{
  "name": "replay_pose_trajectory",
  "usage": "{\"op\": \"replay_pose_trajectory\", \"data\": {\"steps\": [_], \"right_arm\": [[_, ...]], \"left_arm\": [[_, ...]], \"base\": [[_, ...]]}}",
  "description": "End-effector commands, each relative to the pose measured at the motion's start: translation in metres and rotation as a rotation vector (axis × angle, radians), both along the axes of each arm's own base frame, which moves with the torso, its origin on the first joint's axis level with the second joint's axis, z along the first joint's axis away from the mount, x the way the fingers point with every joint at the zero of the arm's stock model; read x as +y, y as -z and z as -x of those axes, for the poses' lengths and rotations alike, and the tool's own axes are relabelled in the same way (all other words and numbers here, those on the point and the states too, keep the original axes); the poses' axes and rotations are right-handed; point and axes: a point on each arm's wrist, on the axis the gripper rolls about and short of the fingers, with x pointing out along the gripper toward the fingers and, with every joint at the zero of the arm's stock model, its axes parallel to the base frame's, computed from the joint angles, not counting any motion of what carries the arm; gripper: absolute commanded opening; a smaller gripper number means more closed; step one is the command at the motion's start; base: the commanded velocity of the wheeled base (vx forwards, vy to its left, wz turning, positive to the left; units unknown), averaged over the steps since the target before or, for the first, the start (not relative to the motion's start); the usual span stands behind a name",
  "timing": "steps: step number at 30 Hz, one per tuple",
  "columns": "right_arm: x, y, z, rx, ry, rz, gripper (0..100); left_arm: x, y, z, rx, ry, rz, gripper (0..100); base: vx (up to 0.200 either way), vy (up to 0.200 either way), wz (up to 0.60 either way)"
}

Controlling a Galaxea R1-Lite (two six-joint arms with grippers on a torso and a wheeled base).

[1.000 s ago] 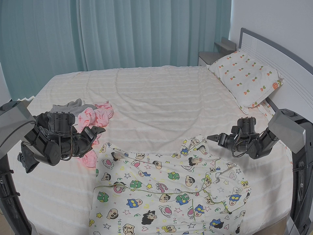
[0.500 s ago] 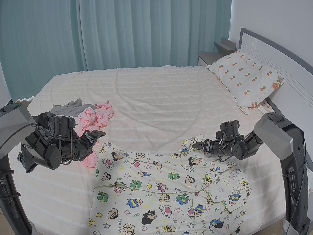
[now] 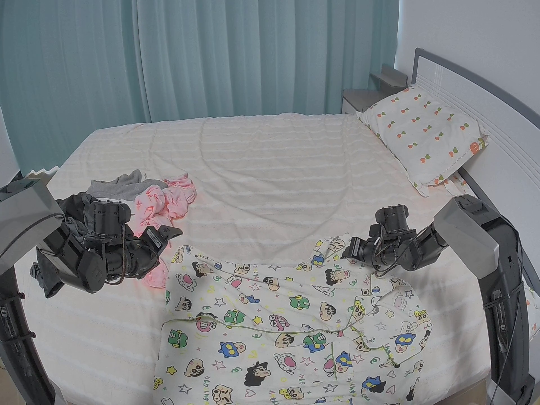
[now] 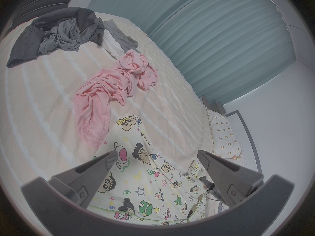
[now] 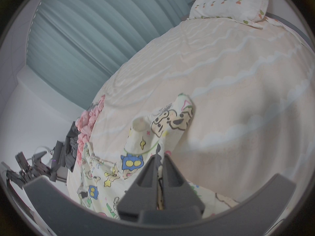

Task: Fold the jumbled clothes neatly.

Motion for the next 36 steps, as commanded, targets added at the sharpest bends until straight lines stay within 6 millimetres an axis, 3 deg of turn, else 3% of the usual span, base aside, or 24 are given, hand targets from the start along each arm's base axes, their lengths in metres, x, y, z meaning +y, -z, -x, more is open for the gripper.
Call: {"op": "replay_pose_trajectory", "data": {"steps": [1,11,36], "right_arm": [[-0.009,-0.003,-0.006,-0.033,0.033,-0.022,0],[-0.026,-0.014,-0.025,-0.147,0.127,-0.034,0],[-0.045,-0.007,-0.051,-0.242,0.259,0.006,0]], "left_arm": [[0.0,0.002,0.001,0.007,0.0,-0.002,100],[0.0,0.002,0.0,0.003,-0.023,-0.018,100],[0.0,0.004,-0.002,-0.023,-0.03,-0.019,100]], "base": [[0.0,0.0,0.0],[0.0,0.0,0.0],[0.0,0.0,0.0]]}}
